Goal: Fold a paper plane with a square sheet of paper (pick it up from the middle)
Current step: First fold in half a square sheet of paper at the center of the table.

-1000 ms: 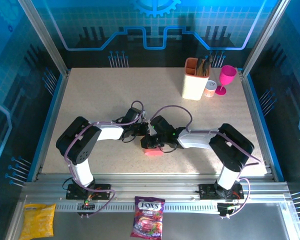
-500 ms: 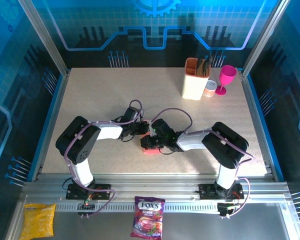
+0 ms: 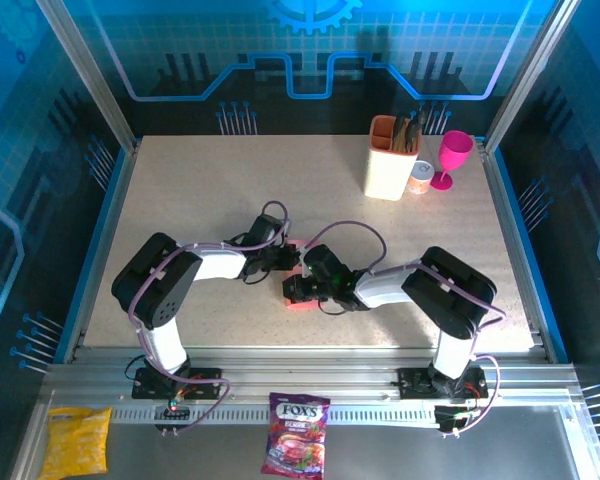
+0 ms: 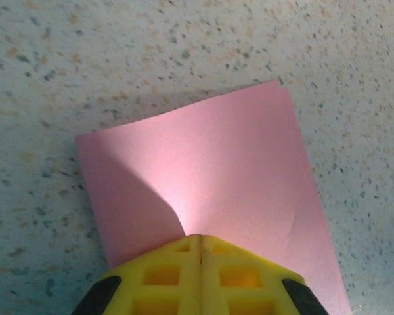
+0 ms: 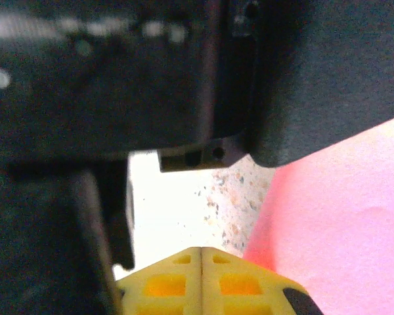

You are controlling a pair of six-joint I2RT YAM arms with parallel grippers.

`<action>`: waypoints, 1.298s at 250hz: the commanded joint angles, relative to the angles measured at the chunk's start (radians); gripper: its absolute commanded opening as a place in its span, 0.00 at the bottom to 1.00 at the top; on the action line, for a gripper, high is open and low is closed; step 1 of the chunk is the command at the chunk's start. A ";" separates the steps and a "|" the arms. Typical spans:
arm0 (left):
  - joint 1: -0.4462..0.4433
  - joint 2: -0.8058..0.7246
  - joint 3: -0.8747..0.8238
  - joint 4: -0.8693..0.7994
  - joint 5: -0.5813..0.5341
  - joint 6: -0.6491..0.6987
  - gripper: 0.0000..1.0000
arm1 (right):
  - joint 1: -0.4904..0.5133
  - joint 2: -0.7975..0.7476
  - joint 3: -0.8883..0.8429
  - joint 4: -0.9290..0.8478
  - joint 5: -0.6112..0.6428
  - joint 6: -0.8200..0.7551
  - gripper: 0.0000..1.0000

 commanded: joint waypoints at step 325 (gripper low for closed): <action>-0.001 0.006 -0.034 -0.050 0.028 -0.050 0.00 | 0.015 -0.041 0.013 -0.106 0.057 0.070 0.00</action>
